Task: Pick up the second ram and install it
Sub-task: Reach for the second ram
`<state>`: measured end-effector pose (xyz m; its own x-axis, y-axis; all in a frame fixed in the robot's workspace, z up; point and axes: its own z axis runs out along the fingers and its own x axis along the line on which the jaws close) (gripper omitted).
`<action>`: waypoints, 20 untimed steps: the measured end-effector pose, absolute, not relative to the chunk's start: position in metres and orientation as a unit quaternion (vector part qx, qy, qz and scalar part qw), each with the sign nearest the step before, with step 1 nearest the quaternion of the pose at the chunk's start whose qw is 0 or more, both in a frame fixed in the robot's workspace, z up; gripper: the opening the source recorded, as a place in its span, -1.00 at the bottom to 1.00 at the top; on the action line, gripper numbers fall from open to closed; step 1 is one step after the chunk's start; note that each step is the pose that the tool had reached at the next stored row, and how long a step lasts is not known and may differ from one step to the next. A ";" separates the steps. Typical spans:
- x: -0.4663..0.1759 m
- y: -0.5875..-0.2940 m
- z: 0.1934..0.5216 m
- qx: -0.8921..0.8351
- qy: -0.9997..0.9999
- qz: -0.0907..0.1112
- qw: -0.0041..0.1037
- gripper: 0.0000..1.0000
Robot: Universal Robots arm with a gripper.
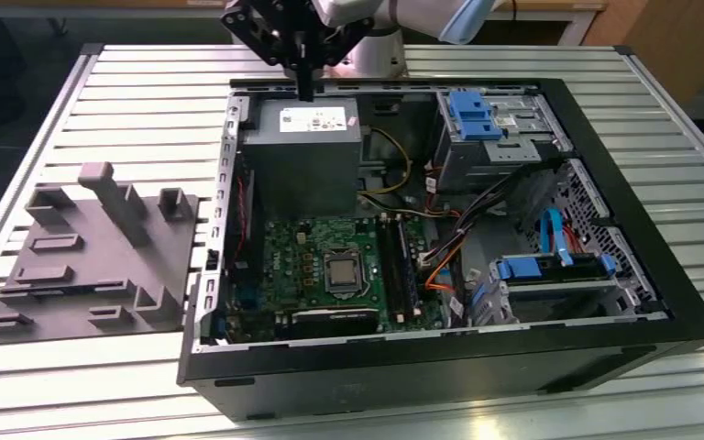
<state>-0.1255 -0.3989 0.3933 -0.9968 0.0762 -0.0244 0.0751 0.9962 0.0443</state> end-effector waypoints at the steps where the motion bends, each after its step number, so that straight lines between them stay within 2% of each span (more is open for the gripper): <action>1: -0.126 -0.399 0.393 0.038 0.999 0.022 0.013 -0.79; 20: -0.135 -0.399 0.393 0.038 0.999 0.022 0.013 -0.79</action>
